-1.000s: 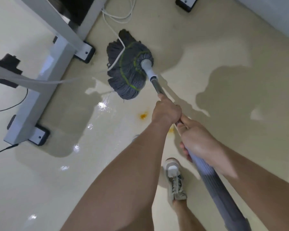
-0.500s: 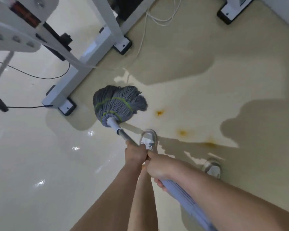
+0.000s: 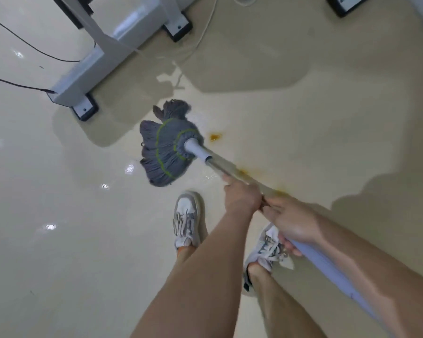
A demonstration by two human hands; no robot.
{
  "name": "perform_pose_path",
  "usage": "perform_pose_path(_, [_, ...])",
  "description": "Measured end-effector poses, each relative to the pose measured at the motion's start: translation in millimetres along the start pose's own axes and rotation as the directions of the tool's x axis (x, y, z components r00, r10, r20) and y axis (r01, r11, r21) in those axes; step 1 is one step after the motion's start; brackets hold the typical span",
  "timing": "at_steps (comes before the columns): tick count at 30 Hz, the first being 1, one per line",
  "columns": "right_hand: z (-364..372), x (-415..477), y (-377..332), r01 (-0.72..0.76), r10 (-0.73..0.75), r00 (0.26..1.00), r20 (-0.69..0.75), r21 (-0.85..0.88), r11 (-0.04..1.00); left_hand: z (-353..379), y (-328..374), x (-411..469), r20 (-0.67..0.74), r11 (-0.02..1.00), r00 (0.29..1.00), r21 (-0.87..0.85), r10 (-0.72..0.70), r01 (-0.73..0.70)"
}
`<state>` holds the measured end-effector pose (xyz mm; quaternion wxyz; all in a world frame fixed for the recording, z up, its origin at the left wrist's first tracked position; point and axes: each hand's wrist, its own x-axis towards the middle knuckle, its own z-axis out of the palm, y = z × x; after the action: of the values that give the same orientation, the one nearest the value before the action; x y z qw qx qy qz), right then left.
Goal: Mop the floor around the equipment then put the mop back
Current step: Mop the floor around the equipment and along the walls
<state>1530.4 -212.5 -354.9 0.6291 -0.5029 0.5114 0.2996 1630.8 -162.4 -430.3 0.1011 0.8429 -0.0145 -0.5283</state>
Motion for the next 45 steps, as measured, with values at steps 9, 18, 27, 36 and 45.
perform_pose_path(9, [-7,-32,25,-0.070,0.084,0.972,-0.220,0.068,0.995,45,28,-39,0.116,0.985,0.981,0.050,0.156,-0.163])
perform_pose_path(18, [133,-22,-2,-0.139,0.115,0.988,-0.100,-0.279,0.950,-39,-93,-32,0.041,0.952,0.996,-0.301,0.080,-0.064])
perform_pose_path(27, [297,-2,-45,0.027,0.099,0.987,0.130,-0.727,0.686,-131,-267,-11,-0.063,0.787,0.966,-0.594,-0.250,0.165])
perform_pose_path(36, [418,19,-37,0.332,0.164,0.921,0.353,-0.933,0.140,-149,-402,-12,-0.012,0.418,0.854,-0.876,-0.520,0.242])
perform_pose_path(45, [381,4,-40,0.300,0.206,0.916,0.344,-0.929,0.218,-112,-383,-22,0.094,0.310,0.817,-0.896,-0.569,0.319])
